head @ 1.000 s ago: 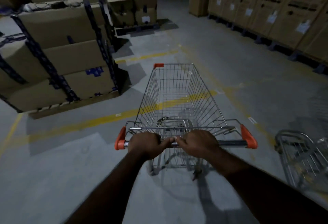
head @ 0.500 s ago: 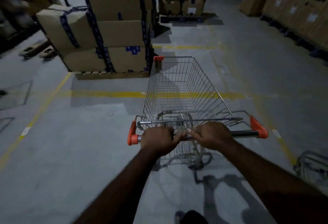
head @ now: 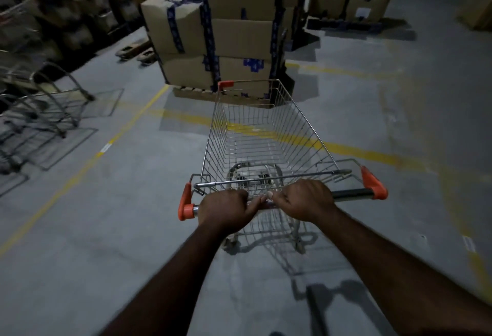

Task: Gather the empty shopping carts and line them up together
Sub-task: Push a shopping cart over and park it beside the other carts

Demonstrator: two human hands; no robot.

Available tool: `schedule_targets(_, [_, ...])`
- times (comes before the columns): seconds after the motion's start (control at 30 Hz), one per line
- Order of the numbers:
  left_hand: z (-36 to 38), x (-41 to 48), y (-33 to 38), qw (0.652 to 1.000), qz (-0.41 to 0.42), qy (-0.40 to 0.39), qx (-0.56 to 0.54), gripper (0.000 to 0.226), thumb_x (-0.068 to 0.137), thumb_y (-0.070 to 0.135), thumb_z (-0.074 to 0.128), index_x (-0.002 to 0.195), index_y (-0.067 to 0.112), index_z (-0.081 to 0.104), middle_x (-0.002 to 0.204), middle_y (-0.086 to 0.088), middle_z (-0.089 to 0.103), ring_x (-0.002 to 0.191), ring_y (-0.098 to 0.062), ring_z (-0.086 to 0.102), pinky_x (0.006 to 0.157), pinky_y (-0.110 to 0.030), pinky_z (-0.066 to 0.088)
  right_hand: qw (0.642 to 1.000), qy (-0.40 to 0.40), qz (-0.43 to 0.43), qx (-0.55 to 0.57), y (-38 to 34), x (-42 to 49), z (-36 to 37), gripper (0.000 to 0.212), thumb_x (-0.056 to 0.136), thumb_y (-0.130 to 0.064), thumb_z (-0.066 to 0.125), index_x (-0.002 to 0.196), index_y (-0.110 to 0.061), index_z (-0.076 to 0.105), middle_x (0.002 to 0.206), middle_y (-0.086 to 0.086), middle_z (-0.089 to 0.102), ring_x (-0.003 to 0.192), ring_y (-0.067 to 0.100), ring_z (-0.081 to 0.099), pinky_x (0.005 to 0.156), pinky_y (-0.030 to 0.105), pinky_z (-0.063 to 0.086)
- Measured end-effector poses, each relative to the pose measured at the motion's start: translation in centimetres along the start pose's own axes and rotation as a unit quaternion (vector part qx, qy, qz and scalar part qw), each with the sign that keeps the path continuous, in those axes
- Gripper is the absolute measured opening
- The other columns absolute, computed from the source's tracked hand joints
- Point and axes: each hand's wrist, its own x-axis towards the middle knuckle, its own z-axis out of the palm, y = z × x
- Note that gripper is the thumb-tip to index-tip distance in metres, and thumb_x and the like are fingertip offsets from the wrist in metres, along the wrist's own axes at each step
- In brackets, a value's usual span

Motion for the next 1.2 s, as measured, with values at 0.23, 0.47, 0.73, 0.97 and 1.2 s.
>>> schedule_targets(0.23, [-0.6, -2.0, -0.6, 0.997, -0.075, -0.011, -0.003, 0.068, 0.090, 0.082, 0.017, 0.078, 0.027, 0.053, 0.068, 0.007, 0.053, 0.067, -0.018, 0.054, 0.066, -0.032, 0.048, 0.998, 0.003, -0.064, 0.003, -1.3, 1.2, -0.6, 0.074, 0.098, -0.067, 0.023, 0.088, -0.015, 0.074, 0.082, 0.008, 0.071, 0.083, 0.028, 0.069, 0.065, 0.031, 0.038])
schedule_targets(0.47, [-1.0, -3.5, -1.6, 0.991, -0.137, -0.013, -0.003, 0.069, 0.092, 0.081, 0.019, 0.078, 0.024, 0.055, 0.068, 0.006, 0.053, 0.077, -0.021, 0.065, 0.069, -0.033, 0.048, 0.991, 0.008, -0.132, 0.000, -2.9, 3.4, -0.5, 0.077, 0.097, -0.070, 0.020, 0.093, -0.018, 0.076, 0.084, 0.008, 0.072, 0.085, 0.028, 0.069, 0.065, 0.032, 0.038])
schedule_targets(0.73, [-0.6, -5.3, -4.2, 0.973, -0.228, -0.013, -0.017, 0.085, 0.082, 0.088, 0.007, 0.083, 0.024, 0.063, 0.069, 0.006, 0.059, 0.075, -0.021, 0.065, 0.071, -0.034, 0.052, 0.975, 0.019, -0.220, 0.022, -6.3, 6.8, -0.3, 0.086, 0.085, -0.071, 0.007, 0.101, -0.022, 0.075, 0.091, 0.007, 0.073, 0.091, 0.028, 0.069, 0.070, 0.032, 0.042])
schedule_targets(0.97, [-0.8, -8.2, -7.0, 0.954, -0.300, -0.012, -0.013, 0.085, 0.084, 0.088, 0.007, 0.087, 0.026, 0.065, 0.073, 0.005, 0.062, 0.075, -0.019, 0.064, 0.069, -0.033, 0.050, 0.957, 0.021, -0.287, 0.036, -10.8, 9.1, -0.3, 0.089, 0.085, -0.076, 0.005, 0.097, -0.022, 0.075, 0.089, 0.007, 0.073, 0.090, 0.028, 0.069, 0.072, 0.032, 0.043])
schedule_targets(1.2, [-1.1, -11.5, -10.6, 0.938, -0.346, -0.021, 0.001, 0.079, 0.090, 0.084, 0.014, 0.094, 0.025, 0.067, 0.086, 0.002, 0.070, 0.086, -0.022, 0.068, 0.071, -0.033, 0.047, 0.941, 0.003, -0.335, 0.041, -16.5, 10.8, -0.5, 0.081, 0.091, -0.076, 0.016, 0.090, -0.019, 0.073, 0.085, 0.006, 0.071, 0.087, 0.027, 0.068, 0.070, 0.032, 0.041])
